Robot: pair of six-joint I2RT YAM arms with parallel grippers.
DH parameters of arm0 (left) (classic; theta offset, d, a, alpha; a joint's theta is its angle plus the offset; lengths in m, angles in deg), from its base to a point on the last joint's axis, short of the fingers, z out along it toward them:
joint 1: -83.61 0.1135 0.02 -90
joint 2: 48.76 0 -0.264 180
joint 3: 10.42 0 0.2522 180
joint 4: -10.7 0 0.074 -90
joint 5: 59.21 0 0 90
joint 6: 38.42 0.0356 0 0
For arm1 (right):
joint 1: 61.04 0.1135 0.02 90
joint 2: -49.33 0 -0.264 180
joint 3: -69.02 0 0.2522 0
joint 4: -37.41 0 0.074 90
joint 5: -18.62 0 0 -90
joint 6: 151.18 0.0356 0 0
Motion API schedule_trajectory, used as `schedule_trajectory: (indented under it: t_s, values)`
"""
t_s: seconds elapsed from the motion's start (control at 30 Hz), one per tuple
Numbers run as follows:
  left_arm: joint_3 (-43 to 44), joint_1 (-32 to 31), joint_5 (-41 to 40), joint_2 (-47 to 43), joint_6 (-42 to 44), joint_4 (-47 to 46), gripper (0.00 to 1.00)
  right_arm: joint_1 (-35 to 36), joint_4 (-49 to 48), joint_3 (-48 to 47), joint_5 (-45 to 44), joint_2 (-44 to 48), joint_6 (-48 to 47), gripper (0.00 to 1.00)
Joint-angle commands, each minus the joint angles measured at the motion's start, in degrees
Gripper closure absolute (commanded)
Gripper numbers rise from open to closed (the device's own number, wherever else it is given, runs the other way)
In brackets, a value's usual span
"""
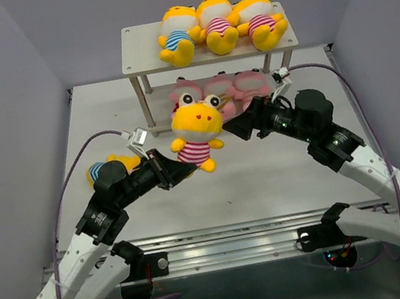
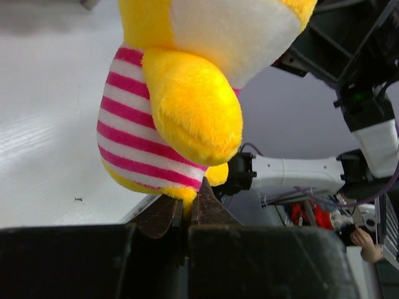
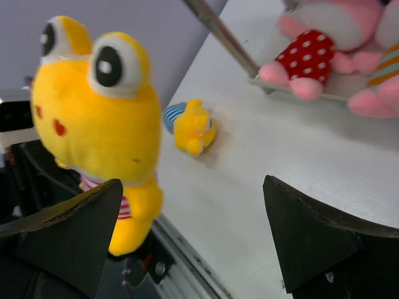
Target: Place and organize the stuffed toys onto the shelf
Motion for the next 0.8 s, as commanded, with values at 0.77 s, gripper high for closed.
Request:
schedule_trajectory:
  t_s: [0.77]
  values:
    - [61.1, 6.7, -39.2, 23.0, 8.8, 26.9, 1.00, -0.2, 8.8, 8.6, -40.6, 15.9, -7.1, 0.00]
